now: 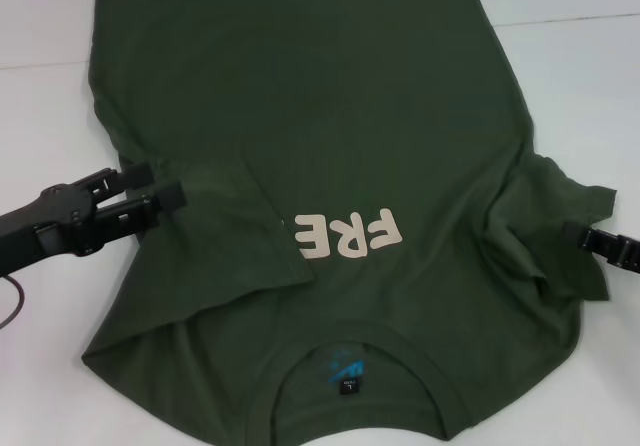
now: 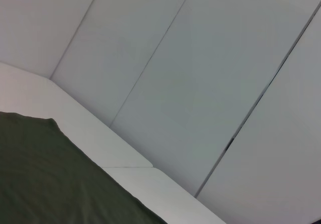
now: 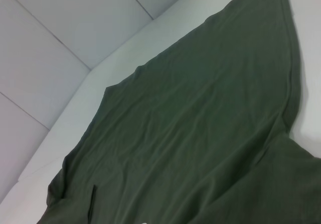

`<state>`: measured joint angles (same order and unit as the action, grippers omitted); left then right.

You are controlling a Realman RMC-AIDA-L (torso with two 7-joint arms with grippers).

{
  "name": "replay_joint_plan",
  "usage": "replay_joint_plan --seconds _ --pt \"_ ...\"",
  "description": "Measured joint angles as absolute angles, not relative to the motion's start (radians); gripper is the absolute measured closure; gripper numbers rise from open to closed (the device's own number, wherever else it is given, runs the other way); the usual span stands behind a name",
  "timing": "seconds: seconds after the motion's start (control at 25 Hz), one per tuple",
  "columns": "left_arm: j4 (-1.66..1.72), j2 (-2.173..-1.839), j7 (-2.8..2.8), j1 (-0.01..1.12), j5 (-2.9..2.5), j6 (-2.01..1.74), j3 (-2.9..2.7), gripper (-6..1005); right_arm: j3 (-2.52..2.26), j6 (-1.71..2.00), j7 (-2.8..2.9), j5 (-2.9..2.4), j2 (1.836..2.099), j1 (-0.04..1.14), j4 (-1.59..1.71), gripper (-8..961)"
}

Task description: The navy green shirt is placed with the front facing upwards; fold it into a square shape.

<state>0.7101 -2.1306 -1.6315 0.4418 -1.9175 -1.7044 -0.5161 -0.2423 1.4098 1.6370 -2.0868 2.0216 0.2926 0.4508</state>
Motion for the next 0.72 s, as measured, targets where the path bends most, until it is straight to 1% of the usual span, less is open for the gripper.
replay_joint_plan --seconds 0.28,0.48,0.72 --pt "0.710 -2.130 -1.632 0.443 -1.917 -1.704 -0.515 113 -0.239 1.410 1.644 -2.084 2.024 0.309 0.452 888" --pt "0.710 -2.130 -1.631 0.443 -1.917 -1.704 -0.515 113 -0.242 1.416 1.650 -2.087 2.026 0.336 0.451 933" --pt "0.710 -2.129 -1.631 0.443 -1.917 -1.704 -0.515 113 -0.276 1.415 1.653 -2.088 2.034 0.378 0.449 934"
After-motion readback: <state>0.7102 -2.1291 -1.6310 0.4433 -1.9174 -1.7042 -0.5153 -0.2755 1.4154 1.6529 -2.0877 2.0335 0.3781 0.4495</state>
